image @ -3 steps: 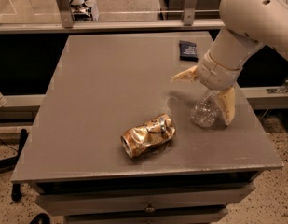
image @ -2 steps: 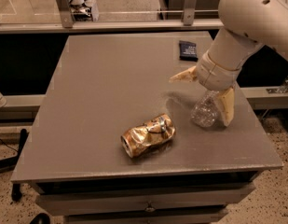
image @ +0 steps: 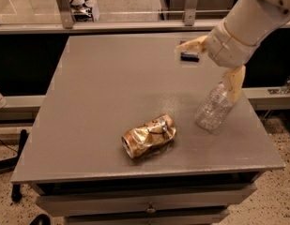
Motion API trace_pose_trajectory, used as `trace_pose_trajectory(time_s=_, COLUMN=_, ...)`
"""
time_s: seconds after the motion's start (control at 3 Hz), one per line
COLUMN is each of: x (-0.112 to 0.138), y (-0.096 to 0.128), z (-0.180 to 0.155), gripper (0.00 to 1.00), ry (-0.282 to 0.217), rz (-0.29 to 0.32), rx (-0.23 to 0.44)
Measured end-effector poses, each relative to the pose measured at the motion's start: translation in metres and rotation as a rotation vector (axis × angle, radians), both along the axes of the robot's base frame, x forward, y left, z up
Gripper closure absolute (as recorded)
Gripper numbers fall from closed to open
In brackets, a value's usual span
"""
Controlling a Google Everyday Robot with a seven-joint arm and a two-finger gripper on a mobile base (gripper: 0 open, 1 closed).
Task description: Move water bottle near orange can
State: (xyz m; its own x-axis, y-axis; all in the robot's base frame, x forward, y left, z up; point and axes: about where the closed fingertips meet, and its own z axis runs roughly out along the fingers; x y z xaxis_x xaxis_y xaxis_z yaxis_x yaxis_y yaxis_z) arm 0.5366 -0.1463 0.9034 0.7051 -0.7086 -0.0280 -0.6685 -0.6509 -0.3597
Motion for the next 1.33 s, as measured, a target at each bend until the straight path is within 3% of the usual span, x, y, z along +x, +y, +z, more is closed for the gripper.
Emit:
trace_pose_trajectory(time_s=0.33, x=0.014, y=-0.019, z=0.048, gripper=0.00, ry=-0.085, rz=-0.061, rx=0.088)
trace_pose_trajectory(time_s=1.0, x=0.047, y=-0.093, z=0.116, gripper=0.00, ry=-0.171, rz=-0.201, rx=0.395)
trace_pose_trajectory(time_s=1.33, x=0.053, y=-0.092, z=0.150, gripper=0.00, ry=-0.237, rz=-0.184, rx=0.447)
